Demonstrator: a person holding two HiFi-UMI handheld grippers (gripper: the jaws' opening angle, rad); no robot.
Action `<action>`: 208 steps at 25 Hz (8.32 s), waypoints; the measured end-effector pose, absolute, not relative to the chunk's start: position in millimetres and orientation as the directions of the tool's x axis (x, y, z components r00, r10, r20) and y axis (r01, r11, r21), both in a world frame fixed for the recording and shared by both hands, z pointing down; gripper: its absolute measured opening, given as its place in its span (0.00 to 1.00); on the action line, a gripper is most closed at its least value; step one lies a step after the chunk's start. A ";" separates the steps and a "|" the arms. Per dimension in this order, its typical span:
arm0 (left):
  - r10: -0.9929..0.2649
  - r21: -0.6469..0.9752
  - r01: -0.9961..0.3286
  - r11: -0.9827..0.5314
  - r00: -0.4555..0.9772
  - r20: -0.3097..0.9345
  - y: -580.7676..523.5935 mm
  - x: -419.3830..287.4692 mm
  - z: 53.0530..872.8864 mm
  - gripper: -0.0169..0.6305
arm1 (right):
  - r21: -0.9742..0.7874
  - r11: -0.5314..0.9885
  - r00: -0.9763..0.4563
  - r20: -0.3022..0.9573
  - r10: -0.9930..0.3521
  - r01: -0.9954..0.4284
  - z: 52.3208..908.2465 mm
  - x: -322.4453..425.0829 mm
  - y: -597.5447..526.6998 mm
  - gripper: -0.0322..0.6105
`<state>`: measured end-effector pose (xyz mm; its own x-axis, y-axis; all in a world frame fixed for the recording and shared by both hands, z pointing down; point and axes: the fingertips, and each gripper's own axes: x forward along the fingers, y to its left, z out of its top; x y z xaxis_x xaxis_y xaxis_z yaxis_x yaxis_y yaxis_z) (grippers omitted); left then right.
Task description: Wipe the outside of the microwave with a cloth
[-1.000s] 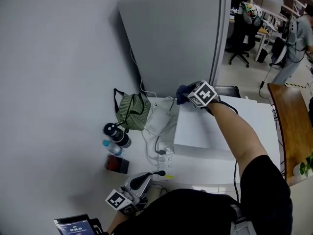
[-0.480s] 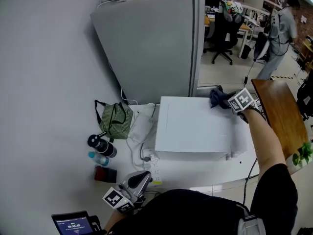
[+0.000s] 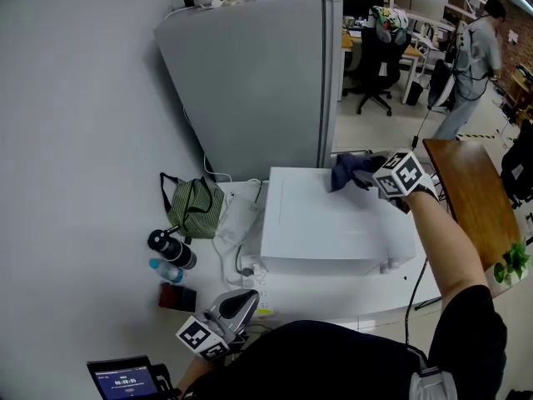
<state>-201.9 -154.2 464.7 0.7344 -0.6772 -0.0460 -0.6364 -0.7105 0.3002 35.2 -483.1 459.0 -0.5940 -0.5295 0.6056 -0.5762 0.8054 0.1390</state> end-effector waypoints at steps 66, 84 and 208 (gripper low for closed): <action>-0.604 0.266 -0.560 -0.784 0.788 -0.121 -145.7 -167.2 436.5 0.03 | 0.095 0.955 -0.763 0.581 -0.283 -0.282 464.7 -51.2 -339.5 0.22; -0.594 0.273 -0.549 -0.790 0.796 -0.118 -148.1 -164.3 435.5 0.03 | 0.106 0.942 -0.513 0.816 -0.265 -0.317 543.1 79.9 -322.4 0.22; -0.561 0.285 -0.543 -0.790 0.828 0.024 -59.0 -144.6 463.4 0.03 | -0.601 0.405 -0.689 0.369 -0.624 -0.689 653.9 89.7 -252.7 0.21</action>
<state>-144.6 -59.0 463.4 0.8278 -0.5605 0.0241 -0.5431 -0.7898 0.2848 89.7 -252.7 653.9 -0.6892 -0.6236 0.3691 -0.6887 0.4054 -0.6011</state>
